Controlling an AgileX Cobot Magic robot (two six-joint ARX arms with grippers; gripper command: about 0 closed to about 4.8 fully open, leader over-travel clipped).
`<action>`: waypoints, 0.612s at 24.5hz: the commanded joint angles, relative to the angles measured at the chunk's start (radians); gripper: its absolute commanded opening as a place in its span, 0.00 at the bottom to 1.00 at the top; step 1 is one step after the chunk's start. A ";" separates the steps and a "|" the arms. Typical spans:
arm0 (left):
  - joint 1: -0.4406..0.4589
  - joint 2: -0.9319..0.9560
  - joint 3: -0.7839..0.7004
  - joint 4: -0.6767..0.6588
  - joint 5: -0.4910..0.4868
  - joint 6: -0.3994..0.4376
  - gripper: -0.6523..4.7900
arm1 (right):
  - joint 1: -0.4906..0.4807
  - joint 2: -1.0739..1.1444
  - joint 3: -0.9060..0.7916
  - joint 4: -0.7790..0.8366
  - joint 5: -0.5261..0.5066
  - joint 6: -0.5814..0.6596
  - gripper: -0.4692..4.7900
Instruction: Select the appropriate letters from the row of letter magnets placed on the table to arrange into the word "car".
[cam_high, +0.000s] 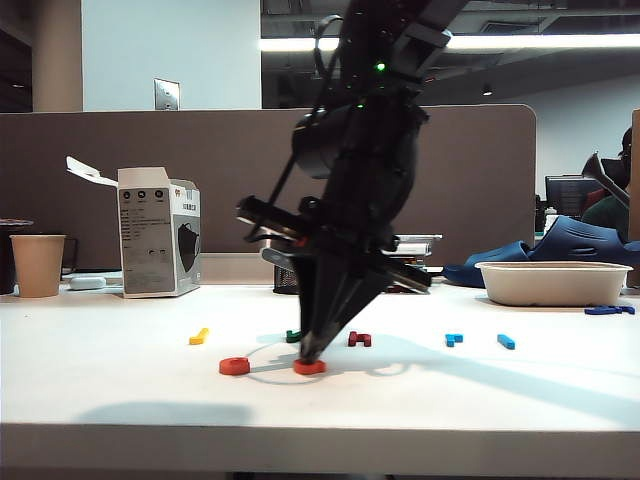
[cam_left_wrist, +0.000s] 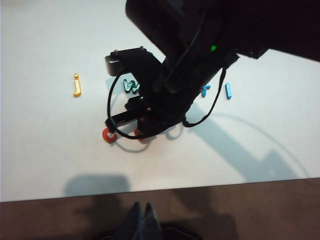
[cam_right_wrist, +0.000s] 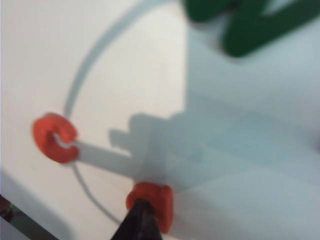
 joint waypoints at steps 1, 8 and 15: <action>0.001 -0.002 0.004 0.000 -0.009 0.003 0.11 | 0.018 -0.003 0.001 0.038 -0.003 0.051 0.08; 0.001 -0.002 0.004 0.000 -0.009 0.003 0.11 | 0.018 -0.003 0.001 0.055 0.018 0.081 0.08; 0.001 -0.002 0.004 0.000 -0.010 0.003 0.11 | 0.014 -0.003 0.001 0.049 -0.013 0.080 0.08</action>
